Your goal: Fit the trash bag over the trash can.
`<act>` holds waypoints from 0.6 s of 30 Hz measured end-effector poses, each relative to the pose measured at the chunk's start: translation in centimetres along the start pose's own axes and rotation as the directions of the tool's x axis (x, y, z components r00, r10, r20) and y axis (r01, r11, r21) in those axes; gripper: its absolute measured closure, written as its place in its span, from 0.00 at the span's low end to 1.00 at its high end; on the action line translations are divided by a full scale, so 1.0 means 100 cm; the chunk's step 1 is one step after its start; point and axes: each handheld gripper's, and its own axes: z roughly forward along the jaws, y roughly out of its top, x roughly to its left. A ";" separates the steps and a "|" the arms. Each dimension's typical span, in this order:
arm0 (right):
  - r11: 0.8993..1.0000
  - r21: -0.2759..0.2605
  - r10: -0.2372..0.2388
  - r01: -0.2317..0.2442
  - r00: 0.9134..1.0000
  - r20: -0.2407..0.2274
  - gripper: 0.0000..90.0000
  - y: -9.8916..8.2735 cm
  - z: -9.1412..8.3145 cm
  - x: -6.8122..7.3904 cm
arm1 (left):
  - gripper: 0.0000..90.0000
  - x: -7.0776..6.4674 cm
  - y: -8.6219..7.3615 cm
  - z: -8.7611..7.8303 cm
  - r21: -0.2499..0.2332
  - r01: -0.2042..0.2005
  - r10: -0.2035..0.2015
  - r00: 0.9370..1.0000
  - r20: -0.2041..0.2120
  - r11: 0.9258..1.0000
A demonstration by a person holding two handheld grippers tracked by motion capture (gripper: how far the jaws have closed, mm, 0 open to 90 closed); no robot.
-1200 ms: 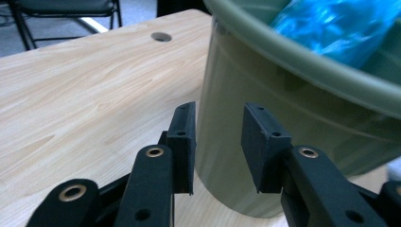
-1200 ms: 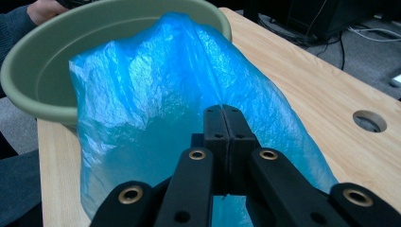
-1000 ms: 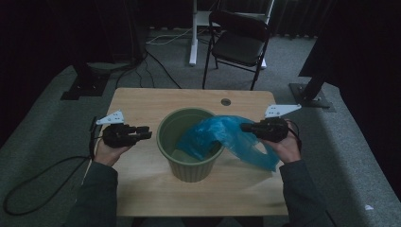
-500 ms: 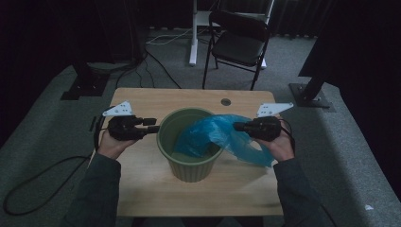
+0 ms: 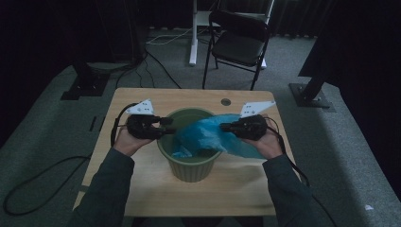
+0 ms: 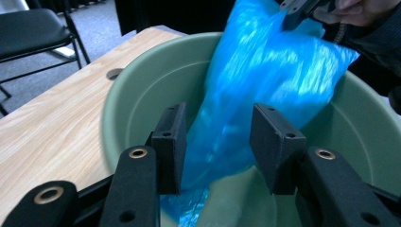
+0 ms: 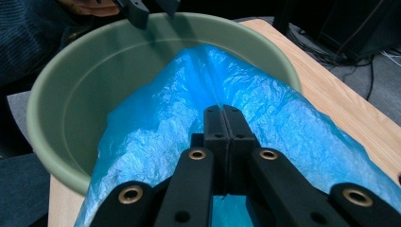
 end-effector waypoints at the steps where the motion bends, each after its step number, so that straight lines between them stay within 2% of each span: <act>1: 1.000 0.001 -0.003 0.003 1.000 -0.003 1.00 0.002 0.002 0.001 | 0.62 -0.002 0.002 0.002 0.003 -0.005 0.005 1.000 0.003 1.000; 10: 0.999 0.013 -0.044 0.045 0.998 -0.041 1.00 0.018 0.020 0.012 | 0.60 -0.014 0.017 0.022 0.034 -0.056 0.055 0.998 0.018 0.998; 13: 0.999 0.024 -0.039 0.040 0.999 -0.036 1.00 0.021 0.025 0.013 | 0.60 -0.018 0.019 0.028 0.050 -0.070 0.069 0.997 0.024 0.996; 18: 0.999 0.013 -0.039 0.040 0.998 -0.050 1.00 0.025 0.029 0.015 | 0.60 -0.025 0.023 0.037 0.068 -0.094 0.092 0.995 0.022 0.993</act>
